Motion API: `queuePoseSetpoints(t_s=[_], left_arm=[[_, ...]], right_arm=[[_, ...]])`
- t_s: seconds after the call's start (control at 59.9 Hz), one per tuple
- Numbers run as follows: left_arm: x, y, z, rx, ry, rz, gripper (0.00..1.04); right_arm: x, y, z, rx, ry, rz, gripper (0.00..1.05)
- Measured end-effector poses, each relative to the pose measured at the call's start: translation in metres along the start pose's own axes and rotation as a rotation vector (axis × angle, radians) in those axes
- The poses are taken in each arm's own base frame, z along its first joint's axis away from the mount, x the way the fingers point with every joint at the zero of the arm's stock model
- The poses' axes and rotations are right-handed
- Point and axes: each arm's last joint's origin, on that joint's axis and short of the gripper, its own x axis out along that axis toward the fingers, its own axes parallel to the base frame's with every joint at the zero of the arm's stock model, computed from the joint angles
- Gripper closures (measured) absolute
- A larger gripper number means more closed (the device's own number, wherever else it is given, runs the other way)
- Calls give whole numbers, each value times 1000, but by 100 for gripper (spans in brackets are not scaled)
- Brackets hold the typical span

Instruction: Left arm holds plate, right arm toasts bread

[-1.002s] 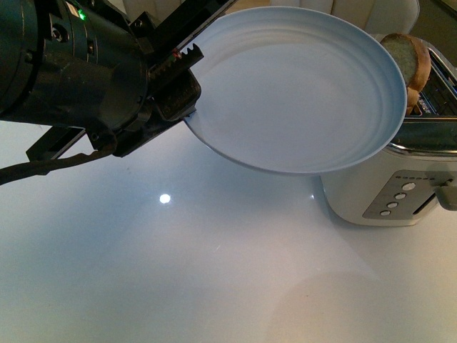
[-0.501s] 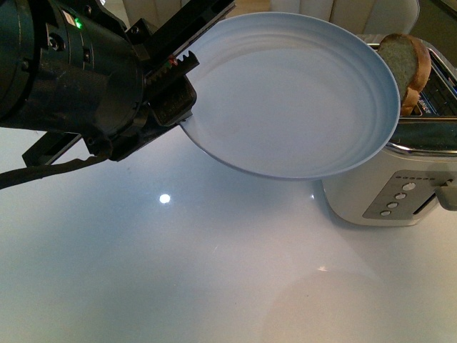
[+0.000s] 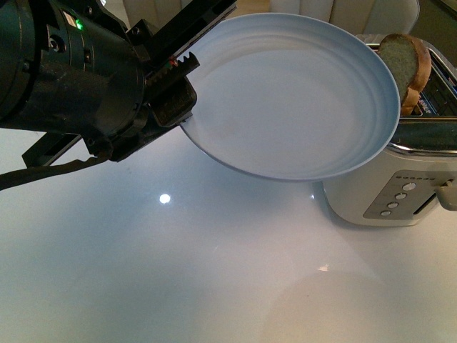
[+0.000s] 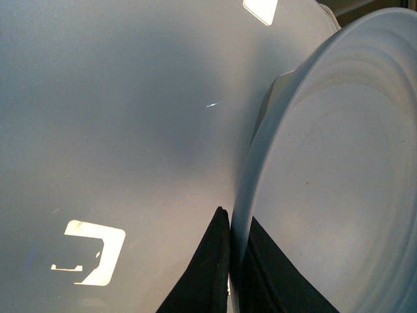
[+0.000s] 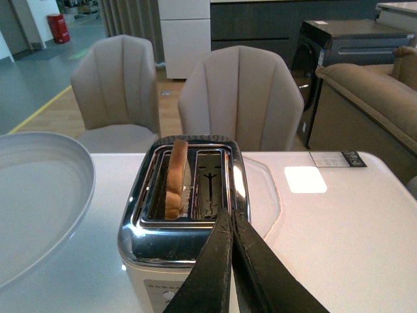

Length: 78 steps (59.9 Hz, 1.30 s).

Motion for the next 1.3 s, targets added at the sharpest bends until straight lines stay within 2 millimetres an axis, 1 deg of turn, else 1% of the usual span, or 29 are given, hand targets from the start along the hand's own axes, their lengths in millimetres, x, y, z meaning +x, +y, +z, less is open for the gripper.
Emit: queuePoseSetpoints(t_s=[0.735,0.802,0.869,1.102,1.136,1.303], left_arm=[[0,-1,-2,12,-2,1,102],[0,-2,-2,14,-1,1,102],[0,-2,-2,14,-4,3,102],[0,-2,-3,16,-5,4,102],[0,-2,-3,16,-5,4,102],[0,-2,-3,19,-6,4,102]], right_arm=[[-14,0,1,0,-17,-1,103],[-20,0,-4,0,17,1,103],[-24,0,-2,0,-7,0,103],[-25,0,-2,0,-10,0,103],[-25,0,-2,0,-10,0,99],[-25,0,-2,0,-11,0,73]])
